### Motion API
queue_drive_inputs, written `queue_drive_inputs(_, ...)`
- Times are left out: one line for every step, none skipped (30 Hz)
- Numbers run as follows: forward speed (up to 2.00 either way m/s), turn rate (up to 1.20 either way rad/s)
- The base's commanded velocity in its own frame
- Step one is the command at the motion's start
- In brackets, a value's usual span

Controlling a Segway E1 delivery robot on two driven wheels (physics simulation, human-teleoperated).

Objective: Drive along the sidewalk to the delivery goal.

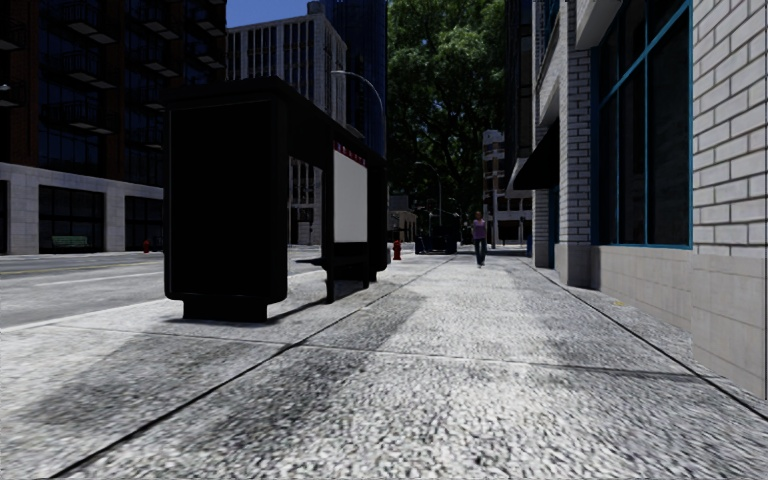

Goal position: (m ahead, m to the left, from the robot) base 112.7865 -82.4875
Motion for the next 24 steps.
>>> queue_drive_inputs(1.96,0.0)
queue_drive_inputs(1.96,0.0)
queue_drive_inputs(1.96,0.0)
queue_drive_inputs(1.96,0.0)
queue_drive_inputs(1.96,0.0)
queue_drive_inputs(1.96,0.0)
queue_drive_inputs(1.96,0.0)
queue_drive_inputs(1.96,0.0)
queue_drive_inputs(1.96,0.0)
queue_drive_inputs(1.96,0.0)
queue_drive_inputs(1.96,0.0)
queue_drive_inputs(1.96,0.0)
queue_drive_inputs(1.96,0.0)
queue_drive_inputs(1.96,0.0)
queue_drive_inputs(1.96,0.0)
queue_drive_inputs(1.96,0.0)
queue_drive_inputs(1.96,-0.04)
queue_drive_inputs(1.96,-0.04)
queue_drive_inputs(1.96,-0.12)
queue_drive_inputs(1.96,-0.18)
queue_drive_inputs(1.96,-0.21)
queue_drive_inputs(1.96,-0.21)
queue_drive_inputs(1.96,-0.22)
queue_drive_inputs(1.96,-0.22)
